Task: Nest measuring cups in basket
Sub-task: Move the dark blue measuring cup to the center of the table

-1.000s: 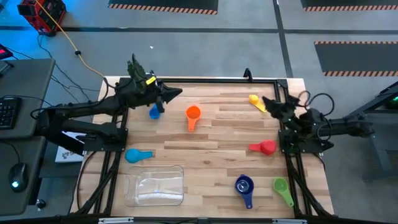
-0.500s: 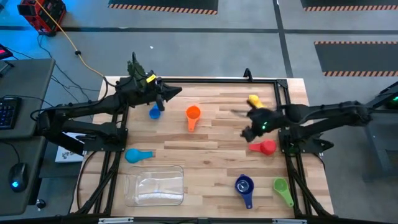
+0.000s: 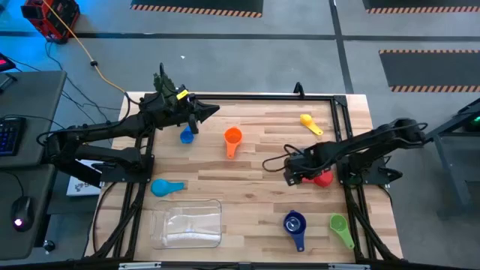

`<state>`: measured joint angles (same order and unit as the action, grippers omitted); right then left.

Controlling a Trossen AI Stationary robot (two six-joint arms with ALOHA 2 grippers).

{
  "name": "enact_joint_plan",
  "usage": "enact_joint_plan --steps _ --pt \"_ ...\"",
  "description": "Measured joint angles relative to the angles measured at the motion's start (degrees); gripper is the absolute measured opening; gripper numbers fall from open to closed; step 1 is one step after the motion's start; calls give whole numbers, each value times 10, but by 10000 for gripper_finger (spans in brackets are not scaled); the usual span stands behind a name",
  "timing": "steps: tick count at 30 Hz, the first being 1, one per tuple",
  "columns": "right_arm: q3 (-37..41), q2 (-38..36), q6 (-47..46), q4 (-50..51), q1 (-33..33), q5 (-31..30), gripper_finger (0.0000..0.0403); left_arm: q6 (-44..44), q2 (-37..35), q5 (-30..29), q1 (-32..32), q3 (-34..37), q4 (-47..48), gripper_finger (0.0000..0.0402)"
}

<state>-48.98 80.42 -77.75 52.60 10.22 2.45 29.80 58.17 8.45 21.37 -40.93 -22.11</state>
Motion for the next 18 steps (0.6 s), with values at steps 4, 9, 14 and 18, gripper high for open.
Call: enact_joint_plan --steps 4,9,14,18 --pt "-23 50 6 16 5 -10 235 0 0 0 0 0 0 1" --pt "-44 93 1 23 8 -20 235 0 0 0 0 0 0 1" --pt "-51 115 2 28 8 -20 235 0 0 0 0 0 0 1" --pt "-51 116 1 27 8 -23 235 0 0 0 0 0 0 0"
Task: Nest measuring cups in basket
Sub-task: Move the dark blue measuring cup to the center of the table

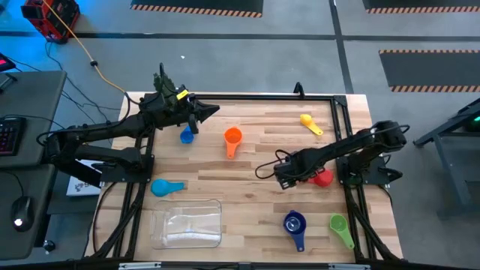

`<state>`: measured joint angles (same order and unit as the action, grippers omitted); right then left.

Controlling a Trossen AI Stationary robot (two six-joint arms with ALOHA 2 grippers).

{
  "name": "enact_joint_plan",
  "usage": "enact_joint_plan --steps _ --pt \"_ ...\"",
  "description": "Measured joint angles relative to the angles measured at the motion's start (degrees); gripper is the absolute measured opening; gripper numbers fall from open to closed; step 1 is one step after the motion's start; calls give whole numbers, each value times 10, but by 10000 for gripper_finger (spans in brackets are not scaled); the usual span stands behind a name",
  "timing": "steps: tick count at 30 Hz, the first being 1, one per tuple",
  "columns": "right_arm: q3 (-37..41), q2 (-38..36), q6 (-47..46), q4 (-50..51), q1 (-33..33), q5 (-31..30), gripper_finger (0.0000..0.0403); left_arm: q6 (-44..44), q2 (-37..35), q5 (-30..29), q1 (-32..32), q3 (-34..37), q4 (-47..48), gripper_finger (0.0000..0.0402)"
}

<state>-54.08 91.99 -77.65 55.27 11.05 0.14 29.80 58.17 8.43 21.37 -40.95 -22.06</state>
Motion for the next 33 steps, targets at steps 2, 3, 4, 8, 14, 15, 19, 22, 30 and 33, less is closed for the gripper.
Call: enact_joint_plan --steps 2,3,4,8,14,15,19,22,30,33 --pt "0 -3 0 -2 0 1 235 0 0 0 0 0 2 0" --pt "0 -4 4 -7 0 8 235 0 0 0 0 0 2 1" --pt "0 -6 22 -17 0 23 235 0 0 0 0 0 2 1" --pt "-22 -36 113 -37 24 75 234 0 0 0 0 0 2 0" --pt "-70 -121 90 -52 111 41 175 0 0 0 0 0 4 0" --pt "-70 -126 68 -58 131 43 151 0 0 0 0 0 4 1" --pt "-55 -112 -30 -139 209 65 32 -12 0 0 0 0 5 1" --pt "-54 -81 -85 -207 240 66 18 -18 0 0 0 0 4 1" --pt "-53 9 -136 -216 238 76 6 -19 0 -3 0 0 4 1" --pt "-53 27 -123 -201 226 77 2 -20 0 -3 0 0 4 0"
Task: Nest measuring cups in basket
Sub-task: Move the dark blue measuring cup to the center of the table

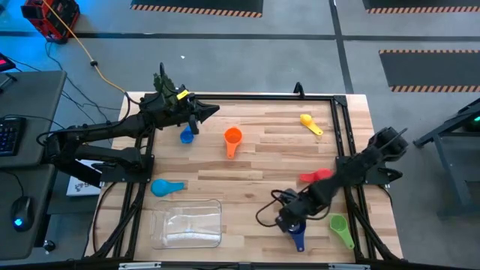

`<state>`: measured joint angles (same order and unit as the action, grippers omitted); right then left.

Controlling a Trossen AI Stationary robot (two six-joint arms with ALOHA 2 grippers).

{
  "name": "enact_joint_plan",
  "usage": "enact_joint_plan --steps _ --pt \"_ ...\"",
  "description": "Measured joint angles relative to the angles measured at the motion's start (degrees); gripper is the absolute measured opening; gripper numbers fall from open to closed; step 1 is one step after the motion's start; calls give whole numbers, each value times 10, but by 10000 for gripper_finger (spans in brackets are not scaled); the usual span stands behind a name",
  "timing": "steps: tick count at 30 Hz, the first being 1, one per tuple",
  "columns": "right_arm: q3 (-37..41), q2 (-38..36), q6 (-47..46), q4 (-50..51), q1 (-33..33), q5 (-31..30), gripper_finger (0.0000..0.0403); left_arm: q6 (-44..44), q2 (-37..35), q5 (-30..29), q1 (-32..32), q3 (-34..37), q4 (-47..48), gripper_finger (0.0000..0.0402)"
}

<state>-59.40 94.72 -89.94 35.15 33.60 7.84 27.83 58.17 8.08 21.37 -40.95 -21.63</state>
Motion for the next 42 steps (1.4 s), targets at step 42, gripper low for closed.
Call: enact_joint_plan --steps 42 --pt "-6 25 445 -70 -325 -55 0 0 0 1 0 0 8 1"
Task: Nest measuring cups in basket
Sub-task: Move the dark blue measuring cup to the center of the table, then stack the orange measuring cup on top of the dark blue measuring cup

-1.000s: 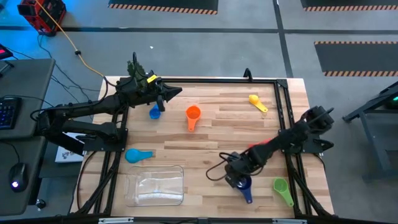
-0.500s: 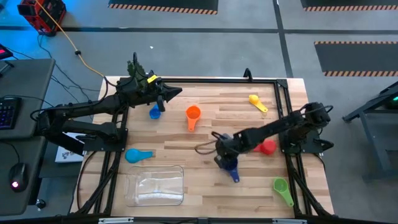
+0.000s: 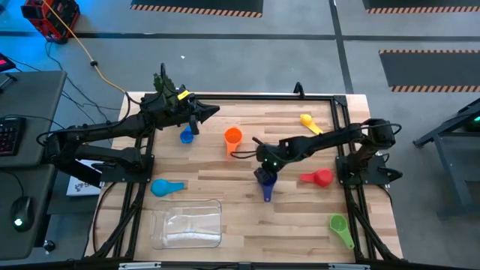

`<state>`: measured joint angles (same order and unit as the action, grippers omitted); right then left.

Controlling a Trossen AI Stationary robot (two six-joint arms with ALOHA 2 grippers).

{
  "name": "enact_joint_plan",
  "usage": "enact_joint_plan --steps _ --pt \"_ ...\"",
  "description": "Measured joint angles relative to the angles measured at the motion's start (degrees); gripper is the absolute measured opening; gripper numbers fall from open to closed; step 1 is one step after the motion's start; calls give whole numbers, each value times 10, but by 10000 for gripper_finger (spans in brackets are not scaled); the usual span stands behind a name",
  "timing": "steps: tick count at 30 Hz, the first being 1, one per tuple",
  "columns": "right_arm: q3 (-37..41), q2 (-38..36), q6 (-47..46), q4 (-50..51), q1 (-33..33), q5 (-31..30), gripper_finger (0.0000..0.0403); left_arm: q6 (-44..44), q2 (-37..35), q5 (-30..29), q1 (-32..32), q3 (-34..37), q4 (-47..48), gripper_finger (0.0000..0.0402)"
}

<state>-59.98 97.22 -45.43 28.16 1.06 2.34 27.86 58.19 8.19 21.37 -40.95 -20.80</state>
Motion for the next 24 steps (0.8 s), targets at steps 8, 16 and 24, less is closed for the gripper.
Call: enact_joint_plan --steps 8,16,24 --pt "-27 -65 81 57 -4 31 0 0 0 0 0 0 0 0" --pt "10 -186 30 108 -11 -26 0 46 0 49 11 0 99 16" --pt "97 -298 -86 109 7 -49 0 131 83 66 -10 0 217 122"
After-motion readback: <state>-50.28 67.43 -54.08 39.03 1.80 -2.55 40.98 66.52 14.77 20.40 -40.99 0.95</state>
